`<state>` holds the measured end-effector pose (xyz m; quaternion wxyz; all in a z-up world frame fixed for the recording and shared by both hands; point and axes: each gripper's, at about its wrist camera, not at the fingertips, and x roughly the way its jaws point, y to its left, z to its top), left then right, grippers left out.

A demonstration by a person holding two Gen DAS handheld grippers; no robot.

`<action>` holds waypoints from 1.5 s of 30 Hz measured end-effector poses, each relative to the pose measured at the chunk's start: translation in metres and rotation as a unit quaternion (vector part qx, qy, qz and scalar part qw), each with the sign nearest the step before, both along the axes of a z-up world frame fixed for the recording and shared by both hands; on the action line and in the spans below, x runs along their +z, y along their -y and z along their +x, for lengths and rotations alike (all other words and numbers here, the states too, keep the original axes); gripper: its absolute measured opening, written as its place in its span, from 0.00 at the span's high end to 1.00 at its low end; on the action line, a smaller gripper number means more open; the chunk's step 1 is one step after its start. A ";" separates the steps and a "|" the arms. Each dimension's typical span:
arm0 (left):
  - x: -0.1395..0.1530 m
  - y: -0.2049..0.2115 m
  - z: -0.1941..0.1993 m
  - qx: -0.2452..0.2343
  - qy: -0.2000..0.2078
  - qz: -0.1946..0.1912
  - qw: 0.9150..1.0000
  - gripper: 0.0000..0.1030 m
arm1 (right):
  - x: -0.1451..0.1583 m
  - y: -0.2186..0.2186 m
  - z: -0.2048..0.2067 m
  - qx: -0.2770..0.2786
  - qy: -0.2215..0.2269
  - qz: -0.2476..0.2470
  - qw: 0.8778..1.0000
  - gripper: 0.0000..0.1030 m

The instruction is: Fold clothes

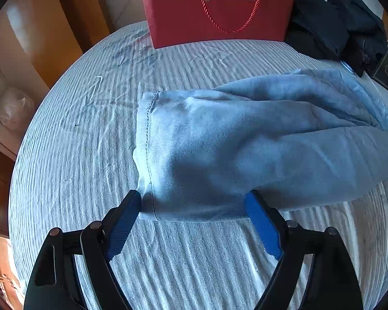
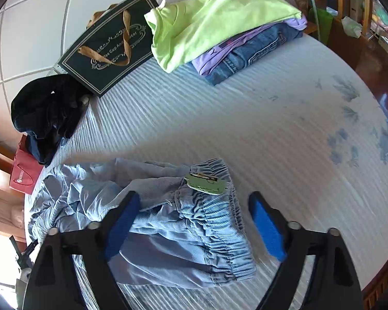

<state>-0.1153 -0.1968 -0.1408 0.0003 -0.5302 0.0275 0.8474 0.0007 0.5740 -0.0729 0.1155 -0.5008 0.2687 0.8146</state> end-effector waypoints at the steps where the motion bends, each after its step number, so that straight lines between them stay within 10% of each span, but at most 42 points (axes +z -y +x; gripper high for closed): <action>1: 0.004 0.000 -0.001 0.003 -0.001 0.004 1.000 0.54 | -0.002 0.005 -0.005 0.005 0.015 0.011 1.000 0.65; 2: 0.012 -0.001 -0.003 0.008 -0.005 0.009 1.000 0.95 | 0.001 0.010 -0.006 0.011 0.018 0.023 1.000 0.67; 11: 0.152 0.044 0.019 0.025 -0.124 0.084 0.988 0.95 | 0.106 0.015 0.077 -0.032 -0.137 0.026 0.990 0.70; 16: 0.180 0.095 0.054 0.024 -0.107 0.103 0.989 0.94 | 0.109 0.029 0.144 -0.031 -0.135 -0.012 0.990 0.70; 22: 0.103 0.116 0.087 0.005 0.053 0.039 0.998 0.86 | 0.047 0.052 0.190 0.001 0.002 -0.042 0.999 0.69; 26: 0.056 0.127 0.092 0.033 0.094 -0.002 0.995 0.28 | 0.021 0.052 0.195 -0.002 0.065 -0.012 0.998 0.43; 38: 0.086 0.070 -0.009 0.020 -0.001 0.057 0.998 0.24 | 0.041 0.027 0.103 -0.010 0.027 0.062 0.998 0.31; 45: 0.058 0.020 -0.063 -0.005 0.015 0.045 0.999 0.22 | 0.022 0.018 0.060 -0.020 0.015 0.031 0.999 0.18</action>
